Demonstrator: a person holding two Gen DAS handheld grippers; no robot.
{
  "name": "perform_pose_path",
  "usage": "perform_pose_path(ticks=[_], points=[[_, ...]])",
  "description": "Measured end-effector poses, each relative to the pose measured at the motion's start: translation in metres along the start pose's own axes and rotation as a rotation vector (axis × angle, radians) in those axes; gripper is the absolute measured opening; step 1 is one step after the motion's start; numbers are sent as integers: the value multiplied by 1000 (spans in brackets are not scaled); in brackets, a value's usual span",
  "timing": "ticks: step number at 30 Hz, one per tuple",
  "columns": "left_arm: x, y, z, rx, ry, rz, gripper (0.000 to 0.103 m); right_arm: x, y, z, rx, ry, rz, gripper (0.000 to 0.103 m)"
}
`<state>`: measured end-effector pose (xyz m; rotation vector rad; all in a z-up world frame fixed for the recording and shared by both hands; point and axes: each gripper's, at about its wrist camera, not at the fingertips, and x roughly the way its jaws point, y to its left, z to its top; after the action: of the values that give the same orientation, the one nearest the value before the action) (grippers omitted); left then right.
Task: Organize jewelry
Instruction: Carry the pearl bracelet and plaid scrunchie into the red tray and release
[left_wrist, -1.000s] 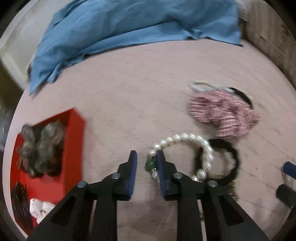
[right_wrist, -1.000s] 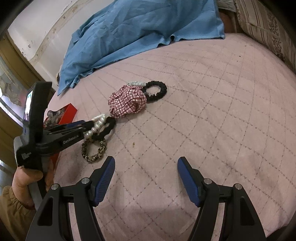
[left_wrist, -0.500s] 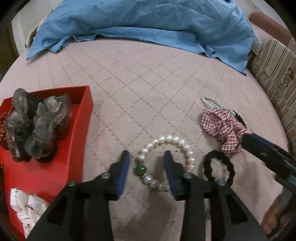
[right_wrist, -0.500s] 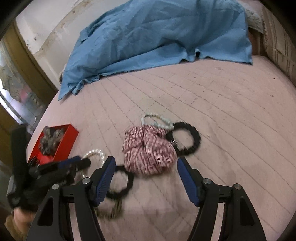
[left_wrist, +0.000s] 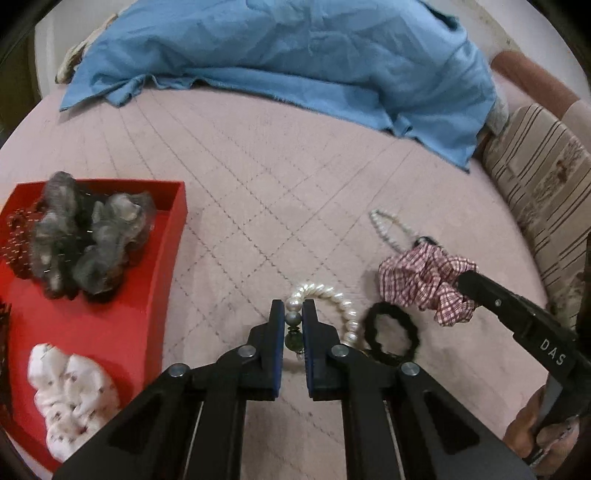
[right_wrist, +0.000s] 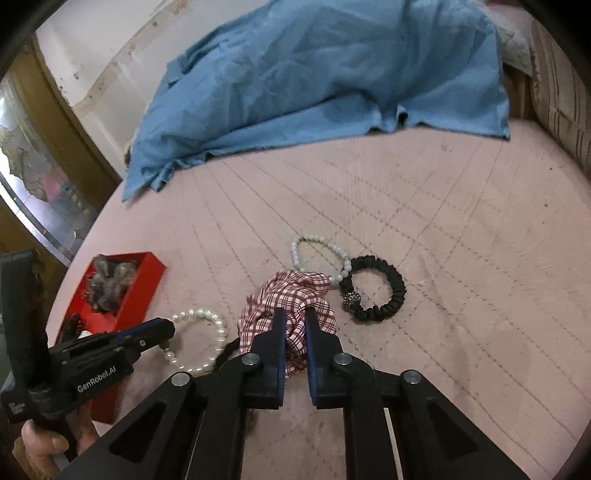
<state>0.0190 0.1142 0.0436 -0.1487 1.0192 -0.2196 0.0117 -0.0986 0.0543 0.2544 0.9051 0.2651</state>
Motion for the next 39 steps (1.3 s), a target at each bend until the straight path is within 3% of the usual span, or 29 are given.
perform_pose_path(ticks=[7, 13, 20, 30, 39], points=[[-53, 7, -6, -41, -60, -53, 9, -43, 22, -3, -37, -58, 34, 10], [-103, 37, -10, -103, -124, -76, 9, -68, 50, -7, -98, -84, 60, 10], [-137, 95, -8, -171, -176, -14, 9, -70, 93, -12, -187, -70, 92, 10], [-125, 167, 7, -245, -161, 70, 9, -38, 165, -13, -305, -2, 147, 10], [-95, 215, 10, -286, -109, 186, 9, 17, 225, -13, -409, 58, 158, 10]])
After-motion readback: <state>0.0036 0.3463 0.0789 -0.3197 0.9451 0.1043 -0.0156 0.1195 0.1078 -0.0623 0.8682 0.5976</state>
